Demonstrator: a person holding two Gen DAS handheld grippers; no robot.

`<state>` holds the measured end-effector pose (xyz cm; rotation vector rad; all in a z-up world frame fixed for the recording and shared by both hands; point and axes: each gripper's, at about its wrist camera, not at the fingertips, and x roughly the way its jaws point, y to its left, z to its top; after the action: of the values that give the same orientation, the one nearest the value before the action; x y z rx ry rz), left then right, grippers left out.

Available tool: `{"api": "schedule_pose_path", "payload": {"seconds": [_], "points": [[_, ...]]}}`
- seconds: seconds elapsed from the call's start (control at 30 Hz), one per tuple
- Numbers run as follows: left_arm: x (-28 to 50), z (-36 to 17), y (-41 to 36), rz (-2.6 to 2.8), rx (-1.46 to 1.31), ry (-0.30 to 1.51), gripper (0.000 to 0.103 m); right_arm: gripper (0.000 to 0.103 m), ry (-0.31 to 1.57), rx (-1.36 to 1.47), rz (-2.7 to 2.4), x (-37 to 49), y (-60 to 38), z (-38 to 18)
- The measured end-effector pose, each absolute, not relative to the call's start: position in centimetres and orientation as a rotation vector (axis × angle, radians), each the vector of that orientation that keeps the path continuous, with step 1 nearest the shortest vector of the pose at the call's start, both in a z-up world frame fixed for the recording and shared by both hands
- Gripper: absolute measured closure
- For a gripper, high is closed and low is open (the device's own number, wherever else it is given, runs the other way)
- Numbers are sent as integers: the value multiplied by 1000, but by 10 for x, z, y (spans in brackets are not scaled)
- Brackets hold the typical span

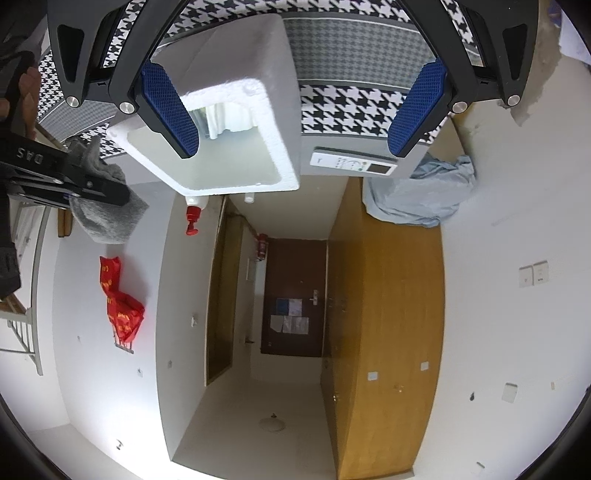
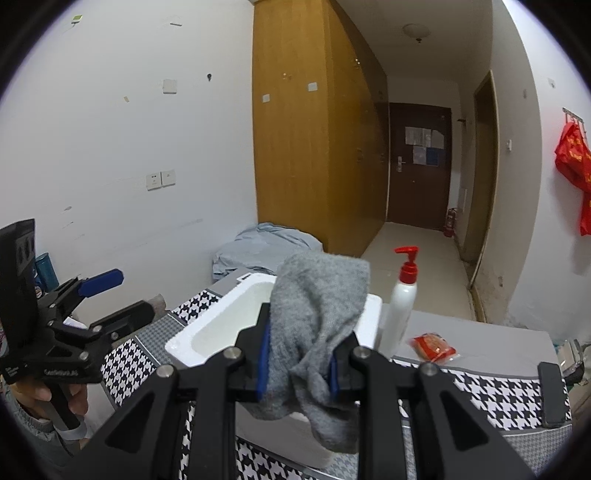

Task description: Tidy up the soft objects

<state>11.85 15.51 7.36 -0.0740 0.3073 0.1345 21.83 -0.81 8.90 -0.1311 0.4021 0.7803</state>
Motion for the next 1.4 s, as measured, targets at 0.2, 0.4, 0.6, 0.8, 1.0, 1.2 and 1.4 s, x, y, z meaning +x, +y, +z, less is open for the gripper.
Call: {"api": "schedule_pose_path", "payload": {"seconds": [0.2, 0.4, 0.6, 0.8, 1.0, 1.2, 1.4], "points": [[102, 74, 161, 155, -72, 294, 1, 74, 408, -146, 815, 218, 10, 89], [94, 73, 165, 169, -67, 297, 1, 74, 416, -156, 843, 220, 26, 89], [87, 71, 169, 180, -72, 299, 1, 74, 435, -167, 854, 225, 40, 87], [84, 72, 168, 189, -73, 293, 1, 48, 452, -172, 810, 237, 47, 85], [86, 70, 171, 183, -73, 295, 1, 21, 451, -179, 790, 236, 47, 83], [83, 70, 170, 174, -77, 293, 1, 2, 417, -179, 785, 227, 41, 89], [82, 72, 161, 190, -55, 274, 1, 0, 392, -171, 775, 219, 32, 93]]}}
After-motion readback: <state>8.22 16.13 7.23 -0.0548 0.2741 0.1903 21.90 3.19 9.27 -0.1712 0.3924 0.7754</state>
